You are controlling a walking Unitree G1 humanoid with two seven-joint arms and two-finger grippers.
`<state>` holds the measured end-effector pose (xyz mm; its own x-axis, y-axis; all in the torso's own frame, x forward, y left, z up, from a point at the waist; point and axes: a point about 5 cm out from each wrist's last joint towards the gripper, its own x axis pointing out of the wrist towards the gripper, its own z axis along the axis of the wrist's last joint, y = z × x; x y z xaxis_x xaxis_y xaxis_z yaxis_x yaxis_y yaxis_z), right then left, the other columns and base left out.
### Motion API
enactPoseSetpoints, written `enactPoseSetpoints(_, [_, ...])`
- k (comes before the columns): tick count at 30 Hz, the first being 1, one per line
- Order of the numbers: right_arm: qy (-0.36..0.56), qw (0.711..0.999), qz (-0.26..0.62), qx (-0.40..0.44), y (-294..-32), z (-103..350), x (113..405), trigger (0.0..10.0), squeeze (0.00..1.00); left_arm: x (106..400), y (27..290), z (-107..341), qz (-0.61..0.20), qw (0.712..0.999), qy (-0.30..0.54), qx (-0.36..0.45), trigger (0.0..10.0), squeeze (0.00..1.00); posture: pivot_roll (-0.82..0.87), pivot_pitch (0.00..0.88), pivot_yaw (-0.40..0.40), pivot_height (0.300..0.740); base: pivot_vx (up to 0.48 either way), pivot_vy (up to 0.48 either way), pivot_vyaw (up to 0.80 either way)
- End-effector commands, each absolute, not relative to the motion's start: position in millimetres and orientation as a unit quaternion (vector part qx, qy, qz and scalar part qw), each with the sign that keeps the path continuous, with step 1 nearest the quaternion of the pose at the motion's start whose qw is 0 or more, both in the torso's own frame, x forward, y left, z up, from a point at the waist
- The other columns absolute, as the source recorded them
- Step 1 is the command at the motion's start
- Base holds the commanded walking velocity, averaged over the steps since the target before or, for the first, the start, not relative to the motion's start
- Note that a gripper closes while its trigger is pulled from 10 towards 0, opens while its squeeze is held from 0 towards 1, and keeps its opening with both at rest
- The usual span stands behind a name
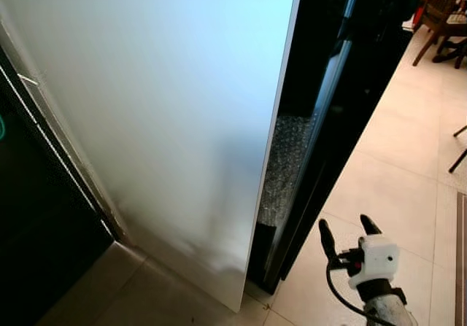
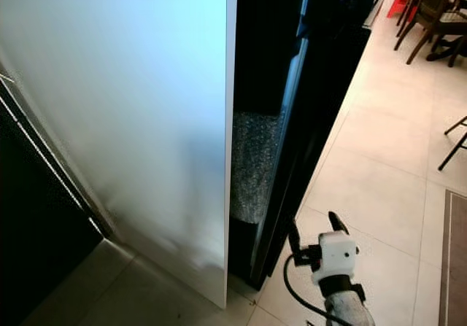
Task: Restocking fridge
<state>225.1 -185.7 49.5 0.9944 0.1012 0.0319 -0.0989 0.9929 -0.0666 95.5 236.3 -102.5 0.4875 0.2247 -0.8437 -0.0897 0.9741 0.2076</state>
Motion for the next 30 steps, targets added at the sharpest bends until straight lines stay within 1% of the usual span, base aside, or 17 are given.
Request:
enactPoseSetpoints(1, [-0.025, 0.998, 0.045, -0.038, -182, 59, 233, 10.0, 0.0, 89, 238, -104, 0.093, 0.853, 0.508, 0.071, 10.0, 0.0, -0.04, 0.0, -0.03, 0.74, 0.0, 0.0, 0.0])
enactPoseSetpoints(3, [-0.033, 0.998, 0.044, -0.039, -180, 65, 238, 10.0, 0.0, 89, 238, -104, 0.092, 0.853, 0.509, 0.073, 10.0, 0.0, -0.04, 0.0, -0.03, 0.74, 0.0, 0.0, 0.0])
enactPoseSetpoints(4, [-0.049, 0.997, 0.046, -0.032, -175, 76, 247, 10.0, 0.0, 89, 238, -104, 0.09, 0.853, 0.509, 0.074, 10.0, 0.0, -0.03, 0.0, -0.031, 0.74, 0.0, 0.0, 0.0])
enactPoseSetpoints(8, [-0.058, 0.997, 0.051, -0.026, -167, 87, 258, 10.0, 0.0, 89, 238, -104, 0.091, 0.854, 0.507, 0.074, 10.0, 0.0, -0.02, 0.0, -0.031, 0.74, 0.0, 0.0, 0.0])
enactPoseSetpoints(12, [-0.029, 0.997, 0.025, -0.063, -166, 85, 271, 10.0, 0.0, 90, 239, -103, 0.09, 0.855, 0.506, 0.076, 10.0, 0.0, -0.03, 0.0, -0.029, 0.74, 0.0, 0.0, 0.0])
enactPoseSetpoints(15, [-0.035, 0.998, 0.034, -0.045, -160, 89, 274, 10.0, 0.0, 90, 239, -103, 0.089, 0.855, 0.505, 0.076, 10.0, 0.0, -0.02, 0.0, -0.027, 0.74, 0.0, 0.0, 0.0])
enactPoseSetpoints(16, [-0.038, 0.998, 0.042, -0.037, -154, 92, 277, 10.0, 0.0, 90, 239, -103, 0.089, 0.855, 0.505, 0.075, 10.0, 0.0, -0.02, 0.0, -0.028, 0.74, 0.0, 0.0, 0.0])
enactPoseSetpoints(20, [-0.037, 0.997, 0.053, -0.044, -146, 94, 282, 10.0, 0.0, 91, 239, -103, 0.089, 0.855, 0.505, 0.075, 10.0, 0.0, -0.02, 0.0, -0.028, 0.74, 0.0, 0.0, 0.0])
enactPoseSetpoints(21, [-0.037, 0.997, 0.06, -0.035, -142, 97, 287, 10.0, 0.0, 91, 239, -103, 0.09, 0.856, 0.504, 0.074, 10.0, 0.0, -0.01, 0.0, -0.027, 0.74, 0.0, 0.0, 0.0])
enactPoseSetpoints(26, [-0.042, 0.997, 0.061, -0.035, -139, 104, 295, 10.0, 0.0, 92, 239, -103, 0.09, 0.855, 0.505, 0.074, 10.0, 0.0, -0.02, 0.0, -0.026, 0.74, 0.0, 0.0, 0.0])
enactPoseSetpoints(30, [-0.051, 0.997, 0.044, -0.046, -145, 111, 304, 10.0, 0.0, 91, 238, -103, 0.089, 0.855, 0.505, 0.073, 10.0, 0.0, -0.01, 0.0, -0.026, 0.74, 0.0, 0.0, 0.0])
